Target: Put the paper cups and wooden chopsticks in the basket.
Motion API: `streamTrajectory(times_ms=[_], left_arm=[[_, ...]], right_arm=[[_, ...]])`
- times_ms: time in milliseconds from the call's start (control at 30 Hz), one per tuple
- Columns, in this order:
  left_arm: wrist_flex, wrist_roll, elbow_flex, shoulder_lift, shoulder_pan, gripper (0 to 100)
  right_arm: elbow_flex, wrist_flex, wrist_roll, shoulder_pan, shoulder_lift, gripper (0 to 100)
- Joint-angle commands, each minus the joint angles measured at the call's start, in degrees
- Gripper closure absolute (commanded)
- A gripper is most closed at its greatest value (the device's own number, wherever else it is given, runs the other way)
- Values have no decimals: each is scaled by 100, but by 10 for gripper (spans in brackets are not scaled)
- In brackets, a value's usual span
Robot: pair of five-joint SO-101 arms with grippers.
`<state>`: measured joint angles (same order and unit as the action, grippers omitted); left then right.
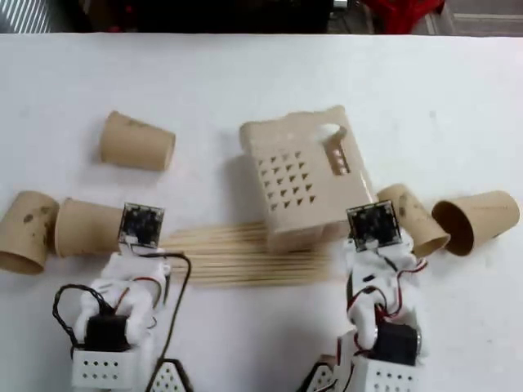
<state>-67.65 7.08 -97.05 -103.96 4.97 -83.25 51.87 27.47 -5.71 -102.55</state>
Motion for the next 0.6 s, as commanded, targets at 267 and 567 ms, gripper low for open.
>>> streamTrajectory(times_ms=[267,567], left_arm=[[-26,-62,0,-31,-57,975],[-26,-62,0,-31,-57,975]], right_arm=[[2655,356,88,92,1455,980],[5697,813,88,1270,6220,959]])
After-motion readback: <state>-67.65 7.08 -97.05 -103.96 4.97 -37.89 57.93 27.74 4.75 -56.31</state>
